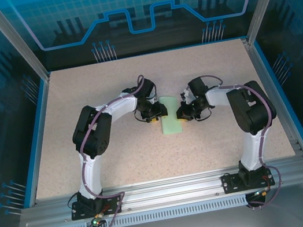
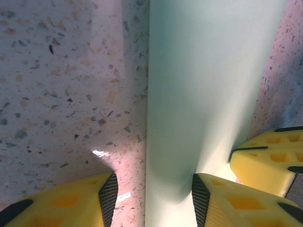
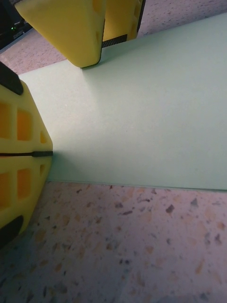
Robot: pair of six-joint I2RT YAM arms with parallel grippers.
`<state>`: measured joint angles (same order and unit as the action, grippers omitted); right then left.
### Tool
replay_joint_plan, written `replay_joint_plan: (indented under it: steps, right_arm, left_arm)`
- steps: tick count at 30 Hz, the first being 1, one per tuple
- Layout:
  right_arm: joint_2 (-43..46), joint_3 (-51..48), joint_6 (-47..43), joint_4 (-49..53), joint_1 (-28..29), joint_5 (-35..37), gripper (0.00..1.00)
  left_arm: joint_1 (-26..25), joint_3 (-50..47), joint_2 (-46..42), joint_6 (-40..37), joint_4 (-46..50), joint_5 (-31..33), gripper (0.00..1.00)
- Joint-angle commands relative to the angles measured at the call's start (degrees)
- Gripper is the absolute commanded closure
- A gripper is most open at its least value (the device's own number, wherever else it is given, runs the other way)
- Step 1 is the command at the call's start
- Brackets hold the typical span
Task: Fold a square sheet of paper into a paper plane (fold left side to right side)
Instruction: Hold the square sheet of paper at the center of the table, then first fold the square sheet of paper in half at the center of the table.
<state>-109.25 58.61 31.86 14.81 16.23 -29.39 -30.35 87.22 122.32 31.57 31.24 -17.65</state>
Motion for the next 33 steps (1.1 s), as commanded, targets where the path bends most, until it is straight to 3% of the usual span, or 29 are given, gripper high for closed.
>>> replay_joint_plan:
  steps: [1,7,17,33]
  right_arm:
    - [-3.33,-1.06,-1.40,6.00,0.75,7.08,0.93]
    - [-3.18,-1.12,-2.05,7.07,0.73,8.47,0.93]
    - [-2.97,-1.06,-1.99,7.17,0.67,8.38,0.93]
    - [-2.82,-0.96,-2.76,8.37,0.66,9.67,0.93]
  left_arm:
    - [-0.02,-1.22,-3.63,-0.24,1.10,2.84,0.48]
    - [0.39,-2.45,-9.80,-1.41,1.34,3.09,0.47]
    - [-1.73,-2.95,-6.74,-0.32,-7.33,-11.71,0.59]
    - [0.57,-5.13,0.29,-0.43,-6.61,-8.26,0.62]
